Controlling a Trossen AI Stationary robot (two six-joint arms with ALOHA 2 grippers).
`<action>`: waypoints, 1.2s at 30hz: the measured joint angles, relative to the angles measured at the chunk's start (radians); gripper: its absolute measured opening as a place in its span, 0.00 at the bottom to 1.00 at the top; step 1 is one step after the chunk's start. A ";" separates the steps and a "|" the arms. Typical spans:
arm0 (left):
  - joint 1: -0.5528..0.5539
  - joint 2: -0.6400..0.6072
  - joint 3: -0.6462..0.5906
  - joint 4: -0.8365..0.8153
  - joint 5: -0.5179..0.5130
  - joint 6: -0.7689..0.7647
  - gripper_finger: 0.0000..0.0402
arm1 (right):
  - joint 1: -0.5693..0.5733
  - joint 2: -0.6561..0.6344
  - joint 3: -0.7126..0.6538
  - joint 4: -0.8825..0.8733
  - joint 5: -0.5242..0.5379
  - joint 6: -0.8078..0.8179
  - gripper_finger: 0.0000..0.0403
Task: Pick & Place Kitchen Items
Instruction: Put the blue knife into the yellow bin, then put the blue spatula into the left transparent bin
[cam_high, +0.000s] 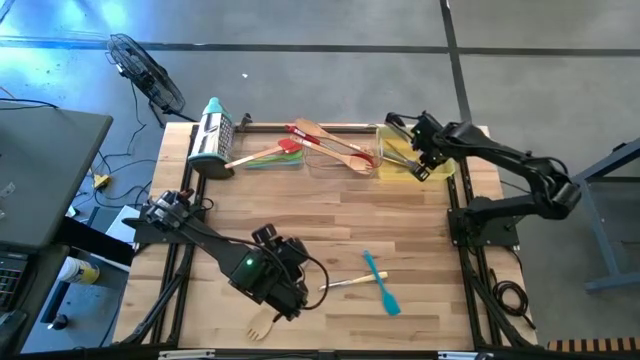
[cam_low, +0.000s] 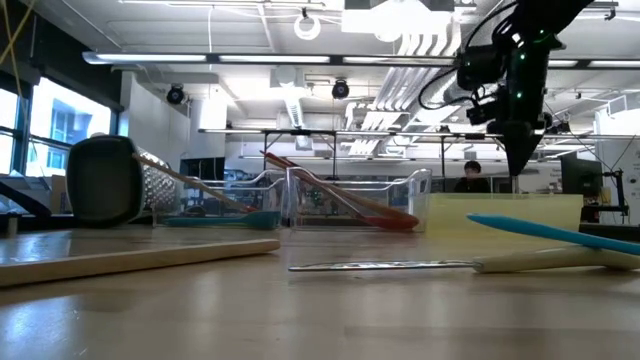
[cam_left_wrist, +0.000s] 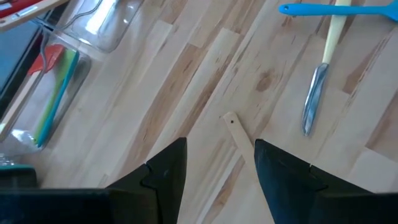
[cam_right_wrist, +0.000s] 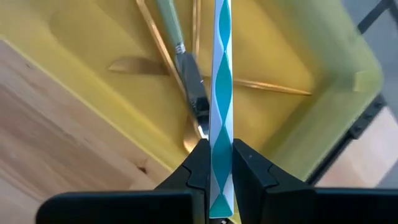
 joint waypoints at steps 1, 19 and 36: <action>0.000 0.000 0.000 -0.003 0.000 0.000 0.45 | 0.000 0.002 -0.007 0.003 -0.006 0.000 0.07; 0.001 -0.017 0.000 -0.029 -0.022 0.010 0.45 | -0.001 0.000 -0.112 0.036 -0.034 -0.018 0.07; -0.008 -0.017 0.000 -0.028 -0.029 -0.022 0.45 | -0.001 0.000 -0.112 0.061 -0.059 0.037 0.23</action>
